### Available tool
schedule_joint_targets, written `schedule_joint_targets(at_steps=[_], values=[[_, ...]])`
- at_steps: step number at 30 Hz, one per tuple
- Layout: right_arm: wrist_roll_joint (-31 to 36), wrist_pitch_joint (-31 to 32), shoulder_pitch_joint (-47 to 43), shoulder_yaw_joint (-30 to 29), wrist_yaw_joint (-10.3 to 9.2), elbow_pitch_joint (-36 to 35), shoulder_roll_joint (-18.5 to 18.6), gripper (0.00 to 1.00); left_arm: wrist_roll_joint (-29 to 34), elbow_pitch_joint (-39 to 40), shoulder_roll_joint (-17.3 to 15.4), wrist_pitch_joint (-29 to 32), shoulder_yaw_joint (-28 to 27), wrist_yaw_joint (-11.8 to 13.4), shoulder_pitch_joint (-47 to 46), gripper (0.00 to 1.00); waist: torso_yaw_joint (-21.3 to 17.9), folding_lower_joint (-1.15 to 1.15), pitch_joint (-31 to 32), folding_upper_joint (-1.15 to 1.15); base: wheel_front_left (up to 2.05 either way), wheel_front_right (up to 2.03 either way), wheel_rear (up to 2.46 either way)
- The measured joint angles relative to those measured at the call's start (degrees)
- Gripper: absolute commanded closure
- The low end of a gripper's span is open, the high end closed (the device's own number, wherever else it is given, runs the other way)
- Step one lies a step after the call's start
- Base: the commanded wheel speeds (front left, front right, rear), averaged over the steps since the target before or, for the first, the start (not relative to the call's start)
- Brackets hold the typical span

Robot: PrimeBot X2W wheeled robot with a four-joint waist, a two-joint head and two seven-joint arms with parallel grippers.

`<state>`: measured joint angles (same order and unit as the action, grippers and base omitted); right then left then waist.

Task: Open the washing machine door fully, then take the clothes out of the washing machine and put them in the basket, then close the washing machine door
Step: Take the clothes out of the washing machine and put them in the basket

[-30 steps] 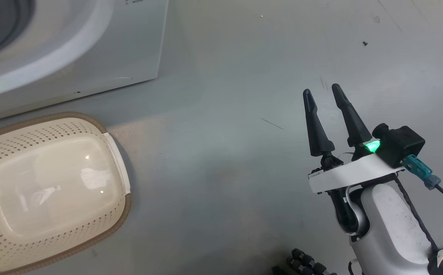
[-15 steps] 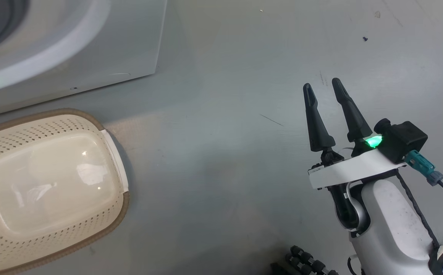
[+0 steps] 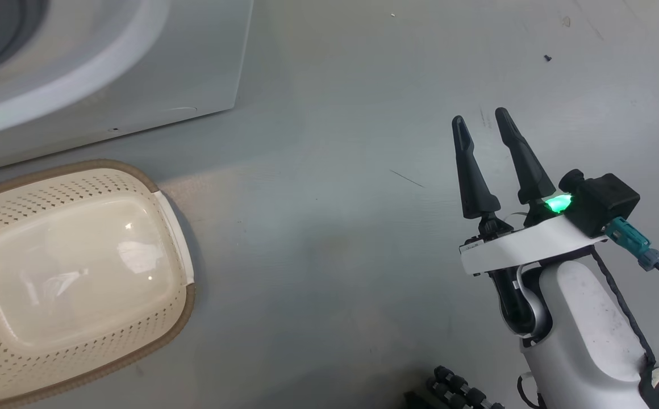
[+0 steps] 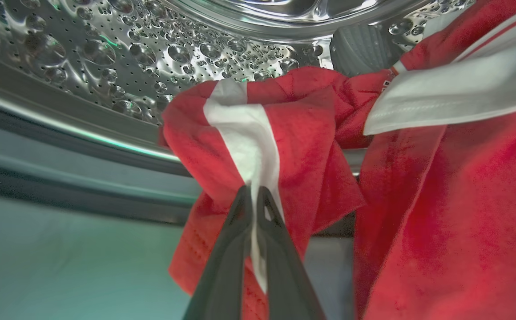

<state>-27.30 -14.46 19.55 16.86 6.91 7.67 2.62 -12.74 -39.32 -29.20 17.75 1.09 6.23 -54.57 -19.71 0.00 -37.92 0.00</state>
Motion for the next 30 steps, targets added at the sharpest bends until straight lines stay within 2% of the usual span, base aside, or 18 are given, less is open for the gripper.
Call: schedule_joint_targets(at_steps=[9,21,30], values=[[0.13,0.0,0.0,-1.0,-0.49,0.12,0.0,0.0,-0.02,-1.48,2.4,-3.55,0.85,-0.08,-0.2,1.0,1.04,0.0,1.22,0.0,0.0,0.0,0.0],[2.43,-0.02,0.0,-2.49,-0.49,1.29,0.01,0.0,-0.13,-3.03,6.83,-10.11,2.86,-2.72,-0.1,1.0,3.93,0.0,4.39,0.0,0.0,0.0,0.0],[3.36,-0.04,-0.12,-3.67,-0.48,2.61,0.03,0.0,-0.37,-4.24,10.44,-15.52,4.57,-4.61,3.39,1.0,6.77,0.0,7.84,0.0,0.0,0.0,0.0]])
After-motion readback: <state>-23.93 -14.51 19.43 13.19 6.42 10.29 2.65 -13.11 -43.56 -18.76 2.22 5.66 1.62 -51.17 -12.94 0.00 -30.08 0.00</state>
